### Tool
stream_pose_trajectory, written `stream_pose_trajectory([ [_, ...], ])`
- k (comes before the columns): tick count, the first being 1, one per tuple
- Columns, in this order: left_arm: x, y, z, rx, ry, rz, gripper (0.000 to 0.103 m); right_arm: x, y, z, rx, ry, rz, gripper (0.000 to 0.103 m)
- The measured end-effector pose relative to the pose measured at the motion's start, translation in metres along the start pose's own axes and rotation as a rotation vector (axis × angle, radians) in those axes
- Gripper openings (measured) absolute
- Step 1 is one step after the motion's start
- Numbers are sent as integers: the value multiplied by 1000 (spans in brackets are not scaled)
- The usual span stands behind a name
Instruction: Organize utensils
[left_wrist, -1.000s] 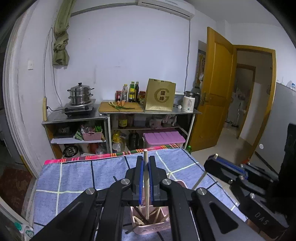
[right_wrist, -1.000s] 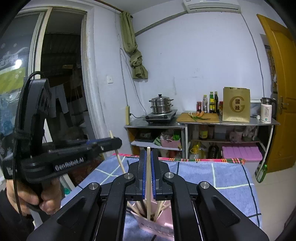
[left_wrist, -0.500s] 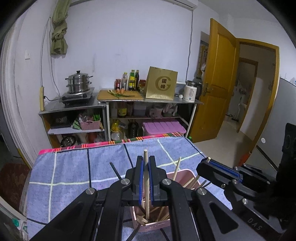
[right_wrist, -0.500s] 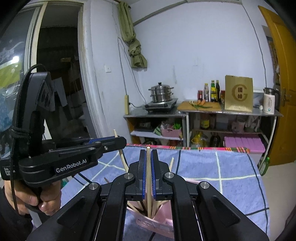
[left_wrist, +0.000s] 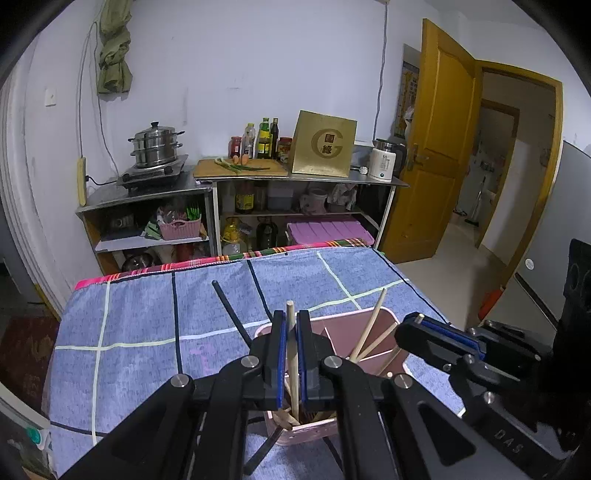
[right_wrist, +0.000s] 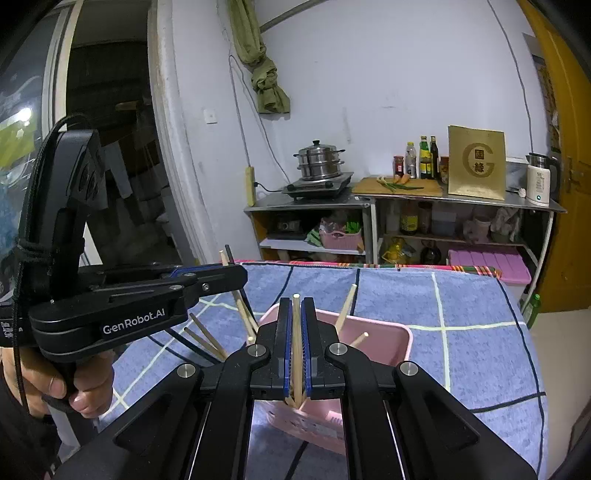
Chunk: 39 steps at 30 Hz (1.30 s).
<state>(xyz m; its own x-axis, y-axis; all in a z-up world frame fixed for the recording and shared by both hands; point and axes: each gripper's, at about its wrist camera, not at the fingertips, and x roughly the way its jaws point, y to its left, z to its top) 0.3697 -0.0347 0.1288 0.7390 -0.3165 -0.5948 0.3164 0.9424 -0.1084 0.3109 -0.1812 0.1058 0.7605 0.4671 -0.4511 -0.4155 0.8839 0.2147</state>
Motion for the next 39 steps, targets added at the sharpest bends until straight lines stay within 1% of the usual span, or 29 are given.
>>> stream_pose_trajectory([
  [4,-6,-1,-3,1,-5,-9,6,-6,1,-1,-2,3,-4,5],
  [8,-16,-2,-5,5,-13,-8,13,-14,3,-1,-9,-4,-12,8],
  [11,-26,-3,-7,0,-24,-8,13,-23,3,-4,-2,-12,-16,8],
  [16,-57,-6,-18,1,-67,-7,13,-40,2,-10,3,-20,-18,9],
  [19,-72,-9,-26,-4,-82,-5,13,-53,3,-19,8,-24,-17,12],
  [22,-90,-13,-41,-7,-97,0,13,-65,8,-27,9,-25,-19,15],
  [24,-99,-15,-51,-8,-103,2,14,-73,11,-33,6,-26,-24,23],
  [26,-109,-18,-65,-9,-110,10,16,-83,16,-39,1,-33,-29,25],
  [29,-122,-22,-84,-16,-121,12,19,-97,24,-52,-13,-39,-33,25],
  [39,-149,-40,-157,-43,-130,24,21,-131,49,-99,-54,-44,-69,26],
])
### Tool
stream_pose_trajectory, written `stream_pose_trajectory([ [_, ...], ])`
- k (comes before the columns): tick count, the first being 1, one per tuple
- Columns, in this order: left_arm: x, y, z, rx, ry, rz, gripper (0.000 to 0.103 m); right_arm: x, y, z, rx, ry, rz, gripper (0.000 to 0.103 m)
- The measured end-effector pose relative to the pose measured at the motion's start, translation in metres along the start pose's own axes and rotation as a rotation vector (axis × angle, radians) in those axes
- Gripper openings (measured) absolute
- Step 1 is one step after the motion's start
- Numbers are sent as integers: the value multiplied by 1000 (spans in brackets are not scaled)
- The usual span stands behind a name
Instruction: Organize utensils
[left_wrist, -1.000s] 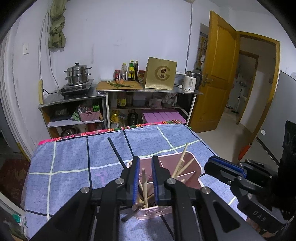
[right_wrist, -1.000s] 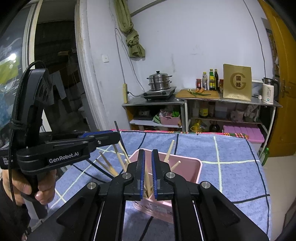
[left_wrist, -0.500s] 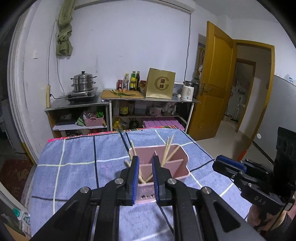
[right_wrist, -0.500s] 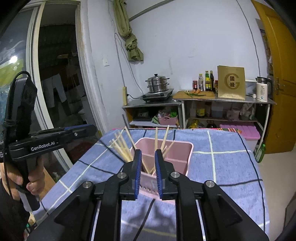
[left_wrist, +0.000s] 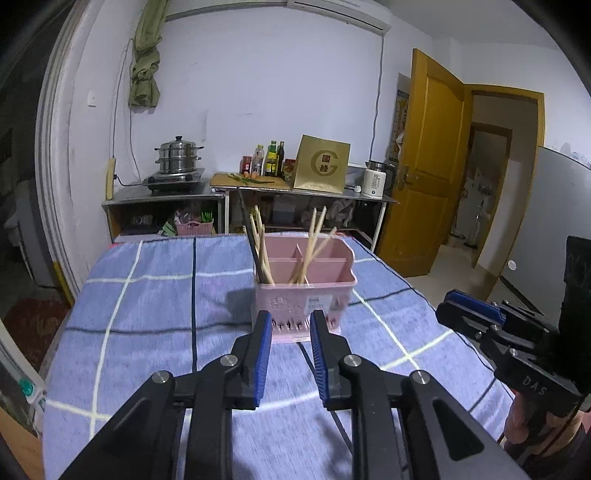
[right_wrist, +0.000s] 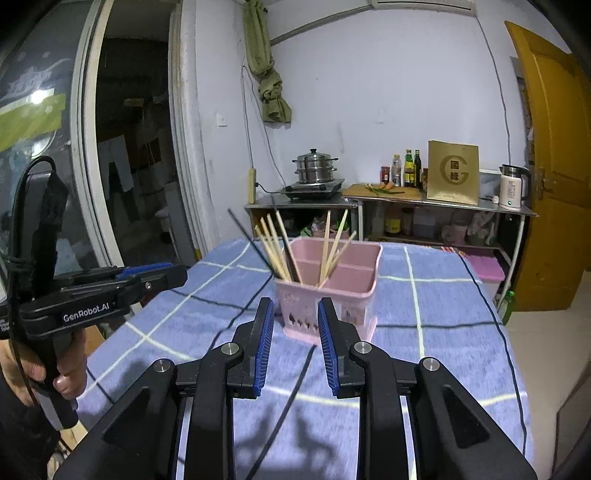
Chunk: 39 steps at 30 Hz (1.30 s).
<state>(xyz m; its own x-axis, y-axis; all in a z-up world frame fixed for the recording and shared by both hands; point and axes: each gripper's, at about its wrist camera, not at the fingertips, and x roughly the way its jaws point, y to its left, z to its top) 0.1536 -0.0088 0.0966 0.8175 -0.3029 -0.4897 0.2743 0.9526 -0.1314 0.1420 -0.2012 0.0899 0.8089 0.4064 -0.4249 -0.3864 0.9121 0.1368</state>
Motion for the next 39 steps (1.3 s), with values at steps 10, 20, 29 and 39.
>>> stream_pose_trajectory([
  [10,-26,-12,-56,-20,-28,53,25,-22,10,-42,0,7,-43,27],
  [20,-38,-17,-93,-44,-27,90,27,-35,20,-72,6,17,-48,41],
  [29,-39,-23,-107,-30,-16,97,27,-33,20,-85,12,38,-56,41],
  [39,-33,-28,-112,-25,-5,99,27,-32,19,-88,11,44,-64,41],
])
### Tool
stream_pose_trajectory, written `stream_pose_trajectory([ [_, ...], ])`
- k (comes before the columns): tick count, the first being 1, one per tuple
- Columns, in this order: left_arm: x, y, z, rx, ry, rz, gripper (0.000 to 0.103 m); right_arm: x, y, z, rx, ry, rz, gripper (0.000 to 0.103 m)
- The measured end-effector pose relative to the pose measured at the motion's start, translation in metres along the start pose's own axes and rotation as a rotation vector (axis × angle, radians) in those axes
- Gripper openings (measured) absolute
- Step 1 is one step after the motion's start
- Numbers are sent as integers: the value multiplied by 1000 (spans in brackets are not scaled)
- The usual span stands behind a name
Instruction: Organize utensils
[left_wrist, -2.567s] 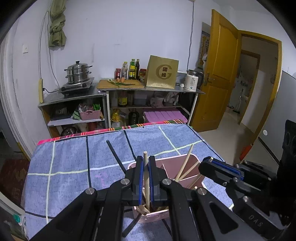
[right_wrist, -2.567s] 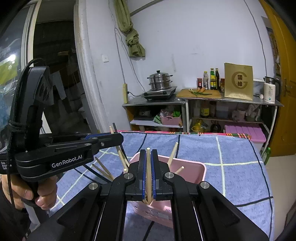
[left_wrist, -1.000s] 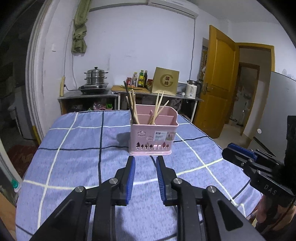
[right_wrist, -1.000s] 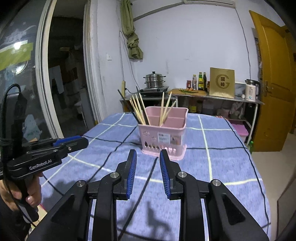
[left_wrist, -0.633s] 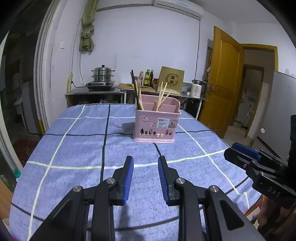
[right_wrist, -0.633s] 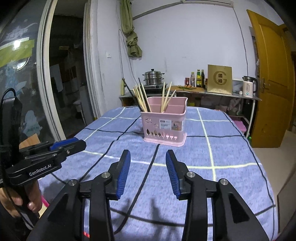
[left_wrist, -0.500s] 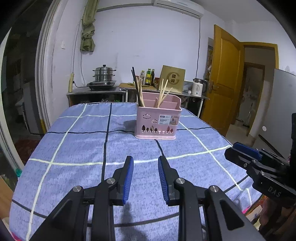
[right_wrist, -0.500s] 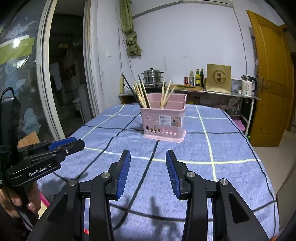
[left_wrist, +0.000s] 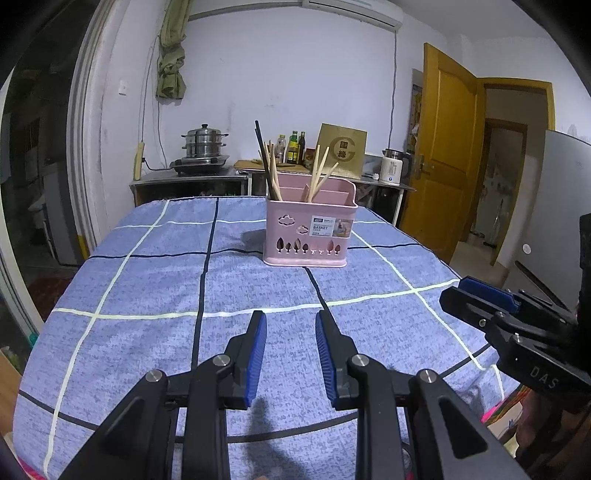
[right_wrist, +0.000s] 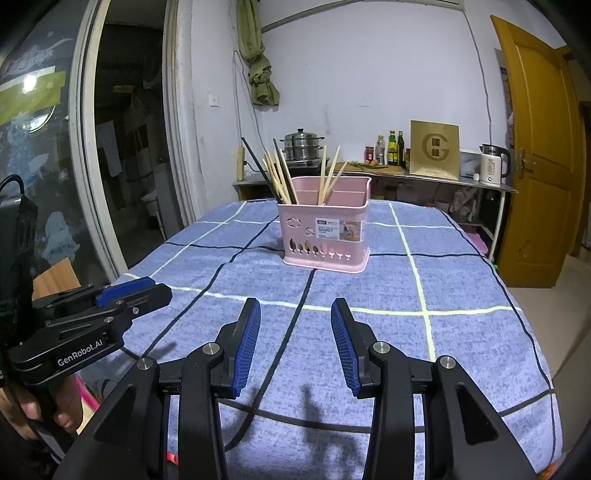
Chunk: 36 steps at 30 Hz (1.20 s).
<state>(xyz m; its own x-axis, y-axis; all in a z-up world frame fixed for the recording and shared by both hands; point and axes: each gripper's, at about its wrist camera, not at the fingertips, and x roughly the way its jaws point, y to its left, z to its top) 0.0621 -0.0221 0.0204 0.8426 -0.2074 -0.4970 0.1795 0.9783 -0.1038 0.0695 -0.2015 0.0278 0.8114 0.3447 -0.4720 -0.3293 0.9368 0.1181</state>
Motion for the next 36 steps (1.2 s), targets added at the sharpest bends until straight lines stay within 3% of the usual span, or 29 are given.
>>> stream_pose_trajectory([
  [36,3,-5,-7,11,15,32,27,3,3,-9,6,26,0,41],
])
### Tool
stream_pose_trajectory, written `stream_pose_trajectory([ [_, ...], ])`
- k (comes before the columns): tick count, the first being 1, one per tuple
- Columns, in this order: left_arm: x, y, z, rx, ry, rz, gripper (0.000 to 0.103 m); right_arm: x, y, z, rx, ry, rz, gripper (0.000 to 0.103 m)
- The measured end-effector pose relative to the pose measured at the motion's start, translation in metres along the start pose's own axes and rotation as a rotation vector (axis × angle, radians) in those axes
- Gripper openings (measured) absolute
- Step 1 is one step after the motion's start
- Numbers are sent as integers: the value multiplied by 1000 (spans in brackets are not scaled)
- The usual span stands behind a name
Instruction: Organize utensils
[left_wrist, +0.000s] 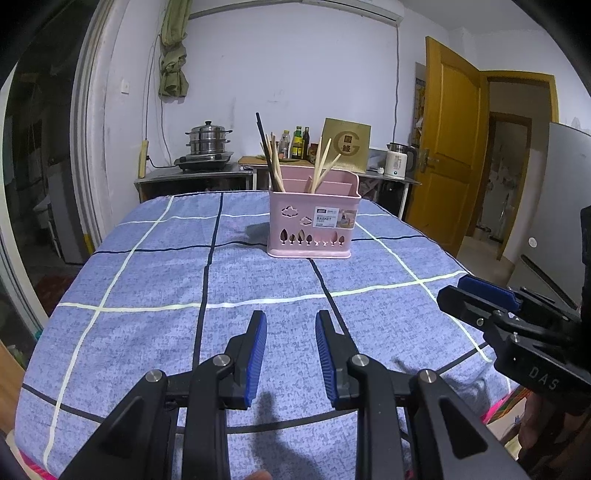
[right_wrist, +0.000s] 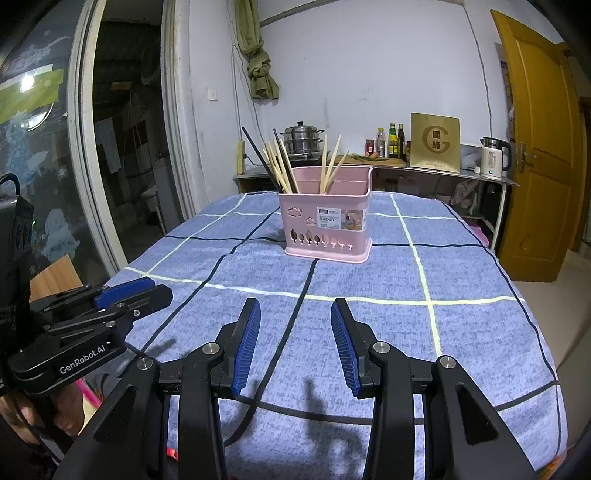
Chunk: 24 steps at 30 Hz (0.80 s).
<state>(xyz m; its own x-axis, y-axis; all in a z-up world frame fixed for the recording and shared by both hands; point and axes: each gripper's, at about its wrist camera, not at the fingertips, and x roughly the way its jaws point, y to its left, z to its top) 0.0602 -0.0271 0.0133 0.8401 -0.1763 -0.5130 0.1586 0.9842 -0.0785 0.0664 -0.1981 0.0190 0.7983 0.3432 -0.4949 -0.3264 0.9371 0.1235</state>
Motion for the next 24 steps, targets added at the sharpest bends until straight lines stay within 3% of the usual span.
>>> stream_pose_trajectory([
  [24,-1,-1,-1,6,-2,16,27,-1,0,2,-8,-2,5,41],
])
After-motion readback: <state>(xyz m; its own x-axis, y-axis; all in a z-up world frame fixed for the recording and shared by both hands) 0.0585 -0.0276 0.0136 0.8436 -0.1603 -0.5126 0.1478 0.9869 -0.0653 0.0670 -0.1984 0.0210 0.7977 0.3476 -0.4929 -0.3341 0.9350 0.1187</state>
